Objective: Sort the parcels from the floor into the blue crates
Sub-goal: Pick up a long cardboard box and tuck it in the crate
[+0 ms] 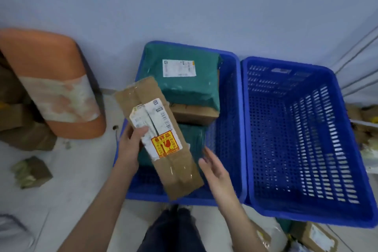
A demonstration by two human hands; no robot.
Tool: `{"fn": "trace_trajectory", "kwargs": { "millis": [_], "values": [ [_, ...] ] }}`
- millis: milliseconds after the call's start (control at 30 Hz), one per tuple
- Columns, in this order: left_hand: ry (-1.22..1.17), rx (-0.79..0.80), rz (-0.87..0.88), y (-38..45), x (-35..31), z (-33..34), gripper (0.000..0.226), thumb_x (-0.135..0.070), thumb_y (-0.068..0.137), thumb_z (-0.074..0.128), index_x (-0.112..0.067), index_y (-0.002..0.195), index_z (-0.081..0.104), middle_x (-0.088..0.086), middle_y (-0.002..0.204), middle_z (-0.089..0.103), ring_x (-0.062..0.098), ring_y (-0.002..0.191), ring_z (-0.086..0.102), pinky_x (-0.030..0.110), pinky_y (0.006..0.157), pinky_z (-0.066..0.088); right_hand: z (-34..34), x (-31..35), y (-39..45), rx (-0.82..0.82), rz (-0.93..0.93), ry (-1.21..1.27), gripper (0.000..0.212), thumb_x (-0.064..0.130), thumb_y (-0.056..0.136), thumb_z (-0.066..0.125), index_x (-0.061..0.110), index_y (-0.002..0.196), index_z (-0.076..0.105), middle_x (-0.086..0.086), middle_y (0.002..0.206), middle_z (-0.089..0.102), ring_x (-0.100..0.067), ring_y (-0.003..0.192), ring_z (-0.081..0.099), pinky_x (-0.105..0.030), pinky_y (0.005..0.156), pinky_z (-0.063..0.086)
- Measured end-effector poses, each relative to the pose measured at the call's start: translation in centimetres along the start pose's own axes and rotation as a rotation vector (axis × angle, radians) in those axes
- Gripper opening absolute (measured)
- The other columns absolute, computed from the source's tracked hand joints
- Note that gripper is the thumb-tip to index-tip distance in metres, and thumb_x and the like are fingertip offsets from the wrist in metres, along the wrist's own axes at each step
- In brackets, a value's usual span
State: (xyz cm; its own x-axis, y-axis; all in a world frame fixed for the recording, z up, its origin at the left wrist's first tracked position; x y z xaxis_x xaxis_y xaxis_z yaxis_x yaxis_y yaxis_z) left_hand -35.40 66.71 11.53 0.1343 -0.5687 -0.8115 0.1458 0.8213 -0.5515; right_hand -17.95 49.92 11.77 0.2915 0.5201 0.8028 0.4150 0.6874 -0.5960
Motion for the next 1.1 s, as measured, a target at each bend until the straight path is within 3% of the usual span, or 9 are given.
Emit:
{"fn": "trace_trajectory", "kwargs": {
  "millis": [200,267,400,467,567,700,833,1033,1100],
  "values": [
    [0.182,0.090,-0.230,5.4,5.5,-1.5,0.028,-0.020,0.091,0.055,-0.016,0.119,0.058,0.003,0.092,0.073,0.013,0.071,0.073,0.028,0.061,0.057,8.9,-3.2,6.8,0.184,0.190,-0.121,0.043,0.041,0.101,0.032,0.036,0.144,0.033,0.011,0.138,0.043,-0.009,0.130,0.039,-0.021,0.097,0.032],
    [0.238,0.094,-0.227,6.3,6.5,-1.9,0.033,-0.024,0.092,0.055,-0.020,0.125,0.055,0.003,0.099,0.071,0.014,0.079,0.071,0.028,0.067,0.057,10.4,-4.4,8.5,0.187,0.237,-0.104,0.046,0.051,0.099,0.027,0.038,0.142,0.036,0.014,0.140,0.043,-0.008,0.128,0.041,-0.019,0.095,0.033],
    [0.453,0.090,-0.156,9.0,8.3,-2.9,0.043,-0.031,0.095,0.051,-0.023,0.136,0.046,-0.003,0.112,0.065,0.013,0.099,0.064,0.037,0.093,0.051,12.1,-6.8,11.8,0.199,0.291,-0.053,0.045,0.051,0.098,0.032,0.033,0.138,0.043,0.012,0.123,0.053,0.008,0.093,0.050,-0.011,0.074,0.039],
    [0.560,0.106,-0.127,10.0,9.6,-3.3,0.042,-0.027,0.097,0.046,-0.021,0.139,0.042,-0.001,0.123,0.060,0.016,0.110,0.060,0.038,0.098,0.049,13.1,-8.7,13.1,0.214,0.336,-0.004,0.043,0.052,0.094,0.041,0.039,0.135,0.043,0.012,0.128,0.055,-0.001,0.103,0.055,-0.029,0.093,0.047],
    [0.730,0.012,-0.137,11.3,11.5,-5.4,0.045,-0.016,0.100,0.036,-0.018,0.144,0.034,0.007,0.141,0.048,0.023,0.128,0.048,0.043,0.108,0.039,14.8,-11.4,14.5,0.251,0.372,0.008,0.056,0.053,0.082,0.056,0.046,0.136,0.040,0.010,0.137,0.053,-0.015,0.123,0.052,-0.050,0.106,0.039],
    [1.087,-0.050,-0.063,11.2,12.9,-5.8,0.054,-0.014,0.097,0.043,-0.012,0.148,0.024,0.013,0.148,0.037,0.026,0.133,0.039,0.040,0.112,0.031,16.1,-13.1,16.1,0.261,0.395,0.011,0.066,0.044,0.078,0.057,0.043,0.141,0.035,0.008,0.139,0.053,-0.014,0.124,0.052,-0.043,0.108,0.038],
    [1.514,0.043,0.099,9.8,14.1,-3.0,0.062,-0.020,0.097,0.040,-0.017,0.151,0.010,0.008,0.160,0.000,0.025,0.147,0.002,0.040,0.119,0.006,16.7,-14.5,17.0,0.290,0.456,0.095,0.066,0.039,0.083,0.057,0.040,0.144,0.032,0.007,0.143,0.047,-0.014,0.128,0.046,-0.042,0.112,0.034],
    [1.686,0.246,-0.083,9.5,17.9,-2.7,0.074,-0.026,0.098,0.038,-0.021,0.149,-0.015,0.006,0.157,-0.022,0.025,0.145,-0.017,0.043,0.119,-0.004,15.6,-16.6,15.8,0.287,0.618,0.108,0.061,0.039,0.084,0.053,0.027,0.142,0.040,-0.001,0.142,0.048,-0.018,0.126,0.049,-0.038,0.110,0.037],
    [1.710,0.299,-0.115,9.7,18.1,-2.9,0.079,-0.027,0.096,0.041,-0.021,0.148,-0.018,0.006,0.156,-0.025,0.026,0.145,-0.019,0.043,0.120,0.000,14.2,-17.2,14.4,0.302,0.671,0.004,0.043,0.034,0.091,0.048,0.019,0.131,0.051,-0.005,0.136,0.054,-0.019,0.118,0.054,-0.033,0.103,0.042]
  ]
}}
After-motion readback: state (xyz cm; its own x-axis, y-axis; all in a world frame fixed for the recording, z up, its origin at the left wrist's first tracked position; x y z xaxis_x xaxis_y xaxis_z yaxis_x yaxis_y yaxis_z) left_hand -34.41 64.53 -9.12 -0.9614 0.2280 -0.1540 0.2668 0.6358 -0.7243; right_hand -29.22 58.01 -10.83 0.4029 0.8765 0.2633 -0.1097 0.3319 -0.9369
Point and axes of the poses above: each hand's wrist, its own y-axis towards the middle knuckle, its own z-axis out of the palm, x = y × z, the point moved 10 cm from there along y, towards the middle knuckle
